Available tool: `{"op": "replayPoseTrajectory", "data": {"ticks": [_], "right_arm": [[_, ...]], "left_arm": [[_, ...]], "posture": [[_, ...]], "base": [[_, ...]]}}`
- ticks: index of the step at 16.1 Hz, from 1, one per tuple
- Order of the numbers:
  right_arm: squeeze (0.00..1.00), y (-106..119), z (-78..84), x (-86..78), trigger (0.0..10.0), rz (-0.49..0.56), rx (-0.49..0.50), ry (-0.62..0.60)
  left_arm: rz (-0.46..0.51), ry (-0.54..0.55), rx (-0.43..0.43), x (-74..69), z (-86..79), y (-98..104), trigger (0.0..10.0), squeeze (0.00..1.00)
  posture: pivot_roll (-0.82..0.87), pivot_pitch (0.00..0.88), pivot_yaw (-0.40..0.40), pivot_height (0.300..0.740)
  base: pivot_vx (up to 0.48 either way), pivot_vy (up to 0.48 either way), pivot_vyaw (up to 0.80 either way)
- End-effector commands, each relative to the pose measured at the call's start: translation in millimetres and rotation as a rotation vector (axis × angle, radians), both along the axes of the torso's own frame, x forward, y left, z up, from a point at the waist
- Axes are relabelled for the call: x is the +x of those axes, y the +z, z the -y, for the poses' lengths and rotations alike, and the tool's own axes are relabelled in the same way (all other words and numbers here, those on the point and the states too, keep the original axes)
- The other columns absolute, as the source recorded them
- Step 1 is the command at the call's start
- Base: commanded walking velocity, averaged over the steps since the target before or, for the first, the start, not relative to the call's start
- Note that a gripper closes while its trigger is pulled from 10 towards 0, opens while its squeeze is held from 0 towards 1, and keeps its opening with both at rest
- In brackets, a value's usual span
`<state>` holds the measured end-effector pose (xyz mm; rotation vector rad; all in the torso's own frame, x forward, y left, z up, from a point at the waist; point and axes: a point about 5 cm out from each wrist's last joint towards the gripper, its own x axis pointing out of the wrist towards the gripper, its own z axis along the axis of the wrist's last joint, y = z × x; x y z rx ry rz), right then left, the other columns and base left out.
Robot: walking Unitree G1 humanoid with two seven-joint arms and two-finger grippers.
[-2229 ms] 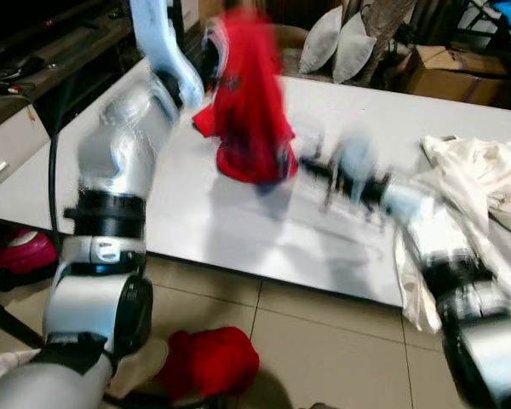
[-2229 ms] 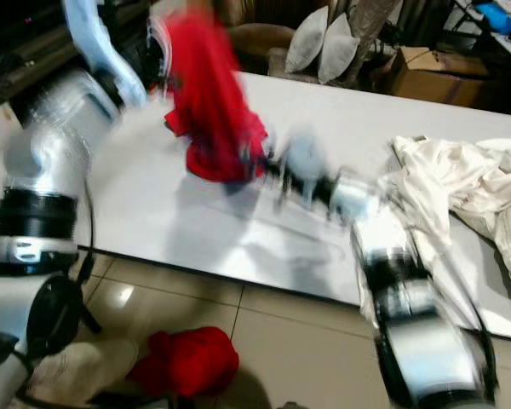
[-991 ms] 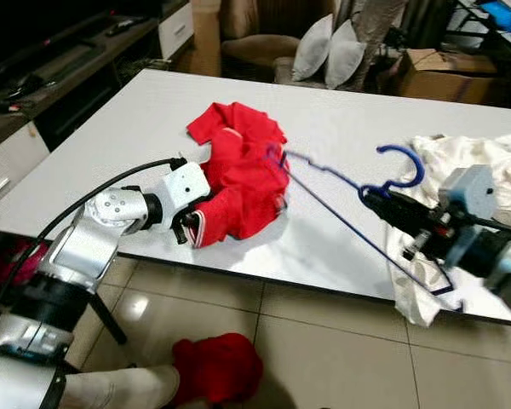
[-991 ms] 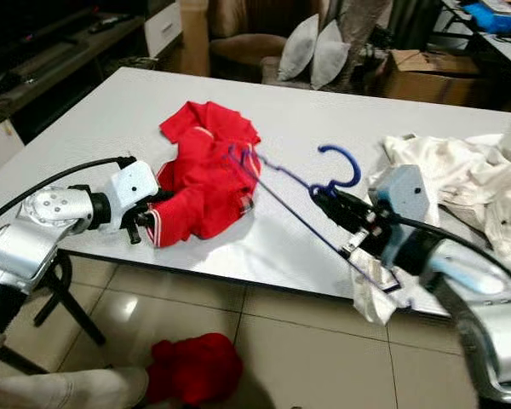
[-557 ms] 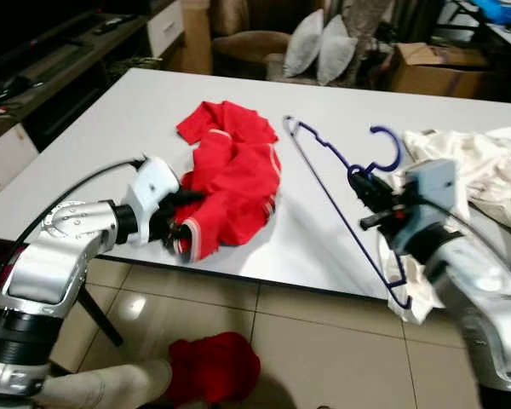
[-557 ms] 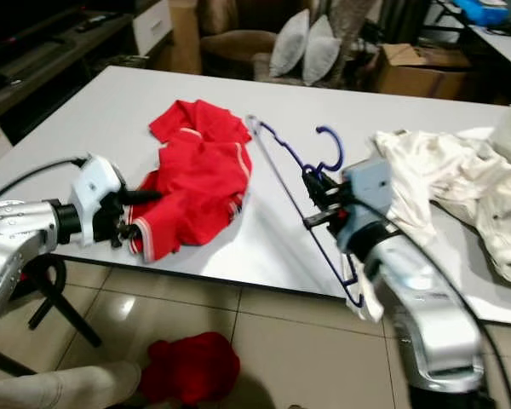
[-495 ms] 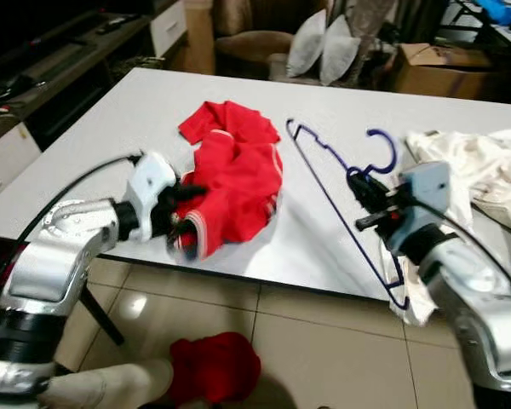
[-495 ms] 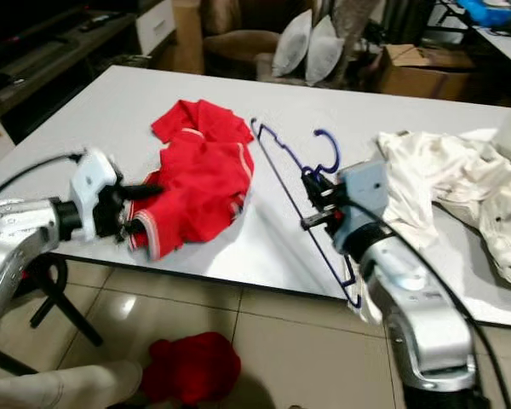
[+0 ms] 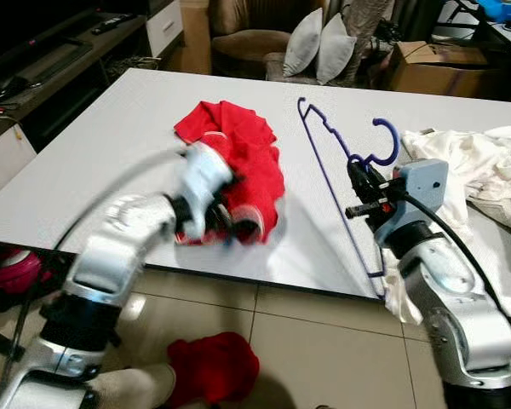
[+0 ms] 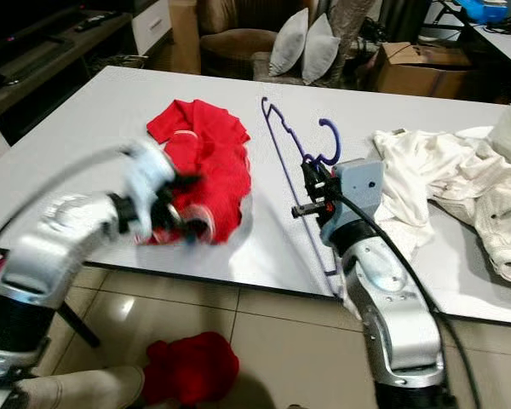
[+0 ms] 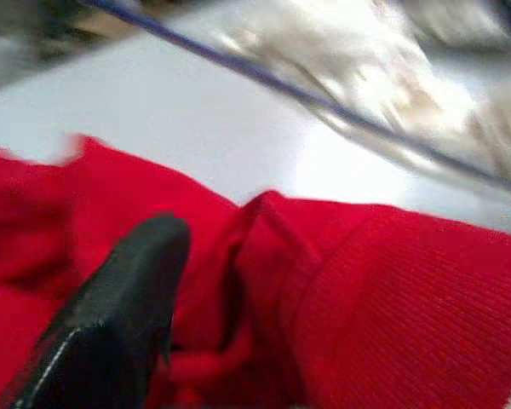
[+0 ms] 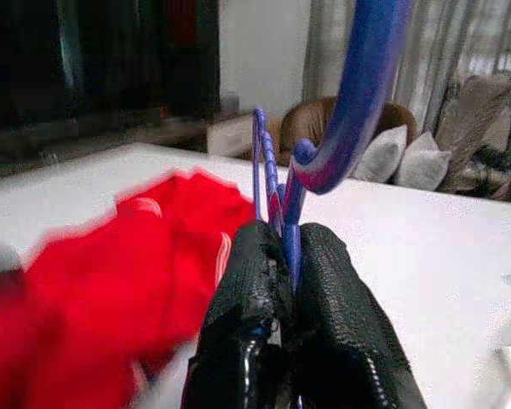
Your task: Hang hanger
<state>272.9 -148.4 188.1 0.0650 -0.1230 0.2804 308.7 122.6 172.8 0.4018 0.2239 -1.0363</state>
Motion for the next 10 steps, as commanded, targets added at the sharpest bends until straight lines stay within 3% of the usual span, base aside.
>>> {"op": "replayPoseTrajectory", "data": {"ticks": [1, 2, 4, 7, 10], "right_arm": [[0.0, 12.9, 2.1, 2.9, 10.0, 0.05, 0.075, 0.012], [0.0, 13.8, -3.1, 4.1, 10.0, 0.044, 0.079, 0.074], [0.0, 14.1, -12.1, 7.6, 10.0, 0.039, 0.057, 0.171], [0.0, 4.0, -35.0, 31.9, 10.0, -0.039, -0.045, 0.403], [0.0, -10.5, -47.5, 66.8, 10.0, -0.151, -0.233, 0.6]], "left_arm": [[-0.004, -0.024, 0.139, 3.3, -8.9, -9.5, 10.0, 1.0], [0.019, 0.033, 0.14, 10.3, -17.6, -6.4, 10.0, 1.0], [0.025, 0.049, 0.137, 12.4, -27.2, -1.6, 10.0, 1.0], [-0.026, -0.002, 0.079, 3.2, -41.9, 3.2, 10.0, 1.0], [-0.055, -0.047, 0.082, -5.6, -58.7, 11.7, 10.0, 1.0]], "posture": [[-0.16, 0.0, 0.034, 0.74], [-0.17, 0.0, 0.039, 0.74], [-0.17, 0.0, 0.043, 0.74], [-0.17, 0.0, 0.067, 0.74], [-0.13, 0.0, 0.053, 0.74]], "base": [[0.0, 0.0, 0.0], [0.0, 0.0, 0.0], [0.0, 0.0, 0.0], [0.0, 0.0, 0.0], [0.0, 0.0, 0.0]]}}
